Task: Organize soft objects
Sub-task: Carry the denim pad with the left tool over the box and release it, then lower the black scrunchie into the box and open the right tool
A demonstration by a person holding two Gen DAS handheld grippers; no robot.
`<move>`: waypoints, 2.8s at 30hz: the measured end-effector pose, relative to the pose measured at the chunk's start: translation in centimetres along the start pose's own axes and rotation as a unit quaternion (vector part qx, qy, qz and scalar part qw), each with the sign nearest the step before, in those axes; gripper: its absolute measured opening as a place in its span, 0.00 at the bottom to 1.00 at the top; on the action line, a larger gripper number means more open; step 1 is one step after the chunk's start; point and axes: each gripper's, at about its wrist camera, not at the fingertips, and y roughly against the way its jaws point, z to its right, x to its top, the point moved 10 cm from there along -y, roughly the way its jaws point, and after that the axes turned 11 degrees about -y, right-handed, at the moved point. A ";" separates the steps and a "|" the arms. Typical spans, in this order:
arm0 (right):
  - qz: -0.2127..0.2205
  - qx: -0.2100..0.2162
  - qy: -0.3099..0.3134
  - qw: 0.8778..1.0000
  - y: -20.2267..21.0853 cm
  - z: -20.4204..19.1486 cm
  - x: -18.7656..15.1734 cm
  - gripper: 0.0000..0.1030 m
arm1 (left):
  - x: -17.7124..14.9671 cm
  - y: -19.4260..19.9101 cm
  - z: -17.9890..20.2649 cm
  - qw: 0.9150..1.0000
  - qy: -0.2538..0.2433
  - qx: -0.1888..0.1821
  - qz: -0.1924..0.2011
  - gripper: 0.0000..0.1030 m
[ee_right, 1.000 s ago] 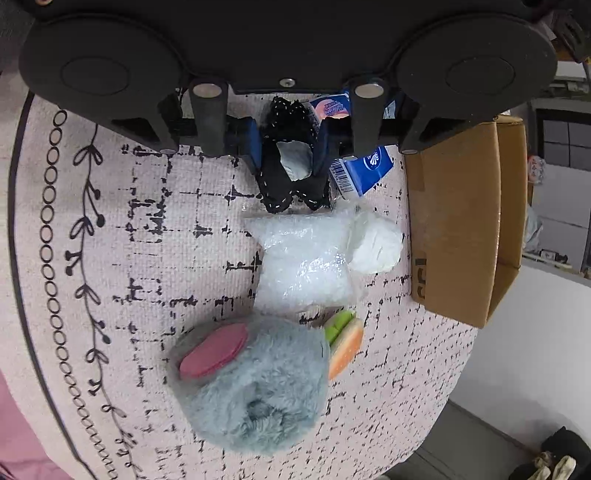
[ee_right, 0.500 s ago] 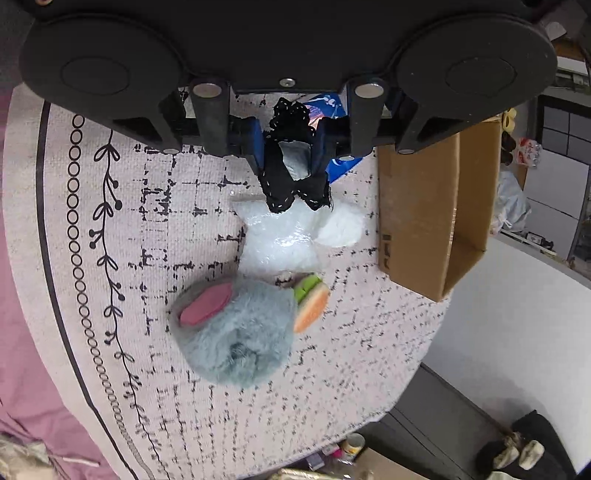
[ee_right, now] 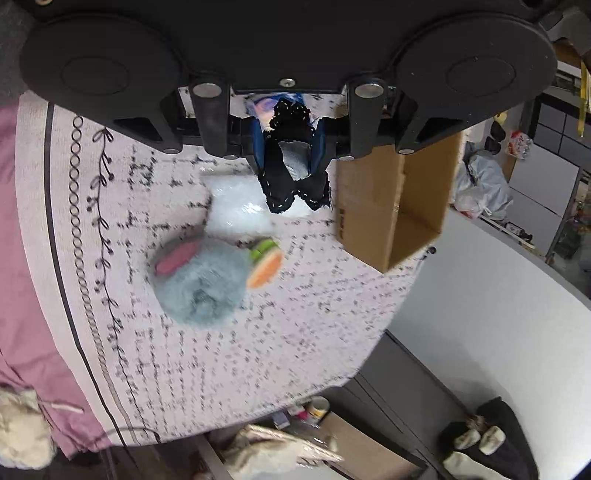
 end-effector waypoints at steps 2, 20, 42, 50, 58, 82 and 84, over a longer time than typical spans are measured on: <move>0.008 0.006 0.004 1.000 0.5 -0.9 0.3 0.26 | 0.5 0.4 -0.2 1.000 0.000 0.002 0.006 0.24; 0.057 0.024 0.041 0.997 2.3 -4.8 1.9 0.26 | 5.4 2.2 -1.9 0.998 -0.001 0.002 0.059 0.24; 0.097 0.022 0.061 0.993 0.4 -8.8 4.8 0.26 | 11.1 -0.6 -5.3 0.996 0.015 -0.013 0.088 0.24; 0.103 0.015 0.080 0.991 -1.6 -10.3 5.0 0.26 | 10.7 -3.7 -8.1 0.996 0.032 -0.011 0.084 0.24; 0.101 0.007 0.079 0.992 -4.1 -11.0 4.7 0.26 | 9.7 -6.5 -10.7 0.997 0.046 -0.009 0.062 0.24; 0.090 0.004 0.081 0.993 -7.6 -13.1 4.6 0.26 | 9.1 -8.0 -13.6 0.995 0.087 0.001 0.052 0.49; 0.083 0.007 0.075 0.994 -8.0 -13.3 4.7 0.26 | 9.1 -7.4 -14.1 0.994 0.090 0.008 0.055 0.49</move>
